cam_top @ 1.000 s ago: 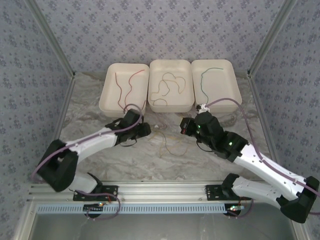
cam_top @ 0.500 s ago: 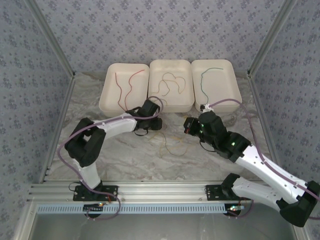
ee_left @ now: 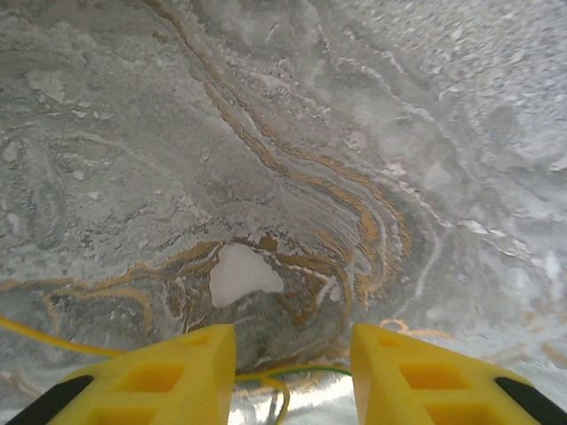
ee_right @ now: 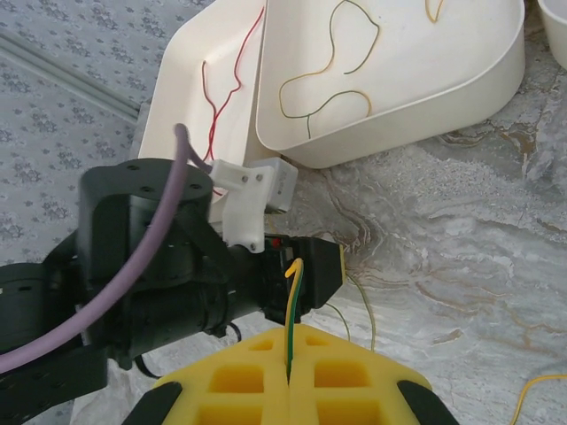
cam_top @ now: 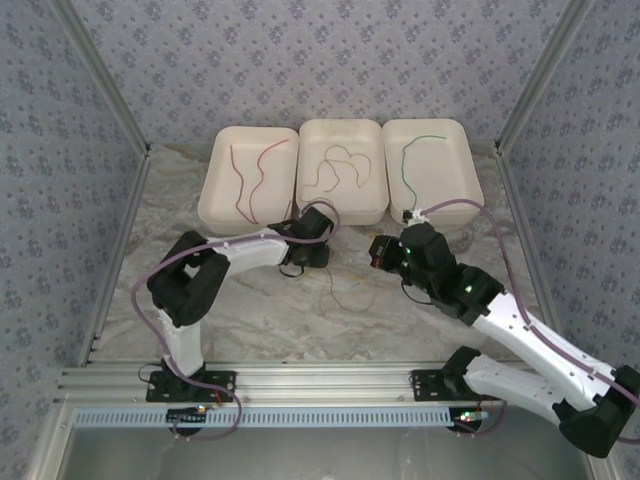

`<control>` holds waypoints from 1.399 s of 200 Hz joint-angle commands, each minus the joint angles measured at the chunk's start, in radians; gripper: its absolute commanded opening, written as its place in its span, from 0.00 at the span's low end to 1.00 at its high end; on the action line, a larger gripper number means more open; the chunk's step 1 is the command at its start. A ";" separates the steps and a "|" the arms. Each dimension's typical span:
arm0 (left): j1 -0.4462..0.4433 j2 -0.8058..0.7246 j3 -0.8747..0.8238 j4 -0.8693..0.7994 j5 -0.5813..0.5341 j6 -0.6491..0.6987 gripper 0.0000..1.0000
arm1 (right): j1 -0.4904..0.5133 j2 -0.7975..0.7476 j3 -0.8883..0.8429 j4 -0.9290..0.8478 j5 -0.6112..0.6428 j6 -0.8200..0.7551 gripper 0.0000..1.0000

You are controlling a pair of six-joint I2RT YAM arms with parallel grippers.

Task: Untangle the cables

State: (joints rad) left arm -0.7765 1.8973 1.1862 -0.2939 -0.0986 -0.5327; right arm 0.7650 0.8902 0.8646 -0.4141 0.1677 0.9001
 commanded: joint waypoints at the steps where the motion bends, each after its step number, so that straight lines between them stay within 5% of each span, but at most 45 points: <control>1: -0.001 0.034 0.024 -0.013 -0.020 0.001 0.35 | -0.005 -0.017 -0.012 0.006 -0.006 -0.006 0.00; 20: 0.000 0.041 0.017 0.011 -0.024 0.000 0.27 | -0.006 -0.019 -0.013 0.006 -0.005 -0.006 0.00; 42: 0.001 0.017 0.000 0.028 -0.052 -0.012 0.00 | -0.007 -0.023 -0.017 0.005 -0.005 -0.004 0.00; 102: 0.085 -0.323 -0.111 -0.046 -0.219 -0.073 0.00 | -0.058 -0.107 0.092 -0.127 0.058 -0.082 0.00; 143: 0.419 -0.702 -0.247 -0.134 -0.113 -0.182 0.00 | -0.245 -0.181 0.204 -0.182 0.110 -0.202 0.00; 176: 0.635 -0.807 -0.295 -0.163 0.086 -0.189 0.00 | -0.389 -0.221 0.217 -0.014 0.038 -0.246 0.00; 219: 0.723 -0.888 -0.357 -0.174 0.126 -0.213 0.00 | -0.507 -0.250 0.243 0.145 0.044 -0.196 0.00; 280: 0.782 -0.931 -0.395 -0.208 0.110 -0.211 0.00 | -0.647 -0.198 0.362 0.106 0.074 -0.087 0.00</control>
State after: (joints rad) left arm -0.0242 0.9997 0.8059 -0.4595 0.0113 -0.7433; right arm 0.1642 0.6788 1.1667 -0.3218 0.2207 0.7567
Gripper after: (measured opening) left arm 0.061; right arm 0.062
